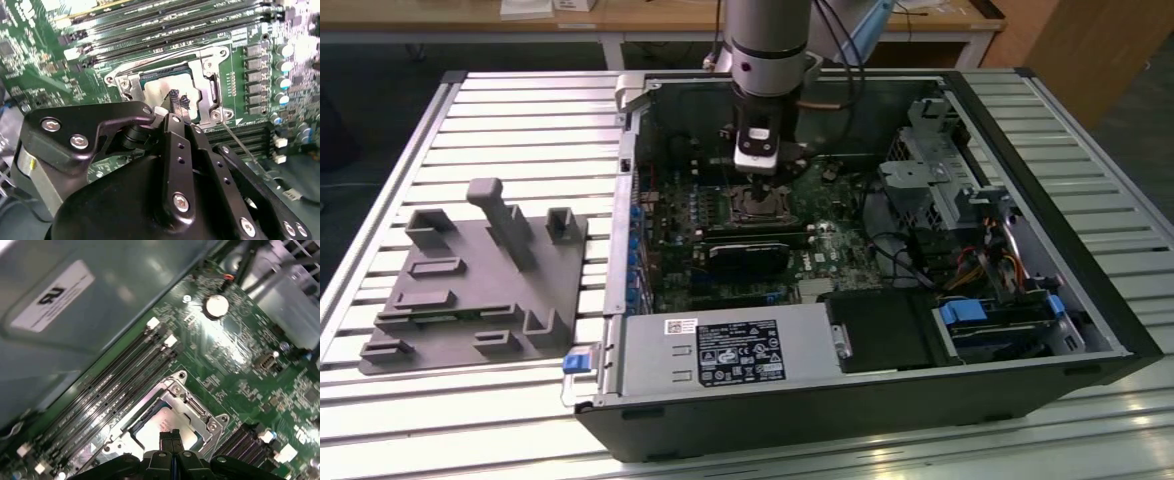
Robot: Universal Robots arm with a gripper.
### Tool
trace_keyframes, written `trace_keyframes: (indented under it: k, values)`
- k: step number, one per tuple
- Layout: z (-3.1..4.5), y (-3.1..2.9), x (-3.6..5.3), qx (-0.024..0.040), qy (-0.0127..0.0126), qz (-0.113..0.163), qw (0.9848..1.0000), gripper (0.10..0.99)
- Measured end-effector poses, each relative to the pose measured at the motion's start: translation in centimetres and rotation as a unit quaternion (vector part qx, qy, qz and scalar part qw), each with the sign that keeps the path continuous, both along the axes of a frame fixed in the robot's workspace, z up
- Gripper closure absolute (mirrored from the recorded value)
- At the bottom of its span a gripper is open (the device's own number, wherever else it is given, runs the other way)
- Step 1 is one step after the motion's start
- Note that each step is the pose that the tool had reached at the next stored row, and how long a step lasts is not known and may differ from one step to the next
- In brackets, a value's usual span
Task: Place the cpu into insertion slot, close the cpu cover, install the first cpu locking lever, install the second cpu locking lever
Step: 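Close the cpu cover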
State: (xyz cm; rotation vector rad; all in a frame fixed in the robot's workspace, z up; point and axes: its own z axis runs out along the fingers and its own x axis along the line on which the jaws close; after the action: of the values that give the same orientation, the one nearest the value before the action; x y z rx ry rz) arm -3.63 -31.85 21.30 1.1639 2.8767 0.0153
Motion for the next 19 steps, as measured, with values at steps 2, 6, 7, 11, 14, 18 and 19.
trace_keyframes:
  k: [2, 6, 7, 11, 14, 18, 19]
  values:
    - [0.0, 0.0, 0.0, 0.0, 0.0, 0.018, 0.9998, 0.98]
    - [0.0, 0.0, 0.0, 0.0, 0.0, 0.055, 0.9985, 0.98]
    - [0.0, 0.0, 0.0, 0.0, 0.0, 0.064, 0.998, 0.98]
    - [0.0, 0.0, 0.0, 0.0, 0.0, 0.1, 0.995, 0.98]
    - [0.0, 0.0, 0.0, 0.0, 0.0, 0.127, 0.9919, 0.98]
    - [-0.01, 0.0, 0.0, 0.0, 0.0, 0.164, 0.9865, 0.98]
    - [-0.01, 0.0, 0.0, 0.0, 0.0, 0.172, 0.985, 0.98]
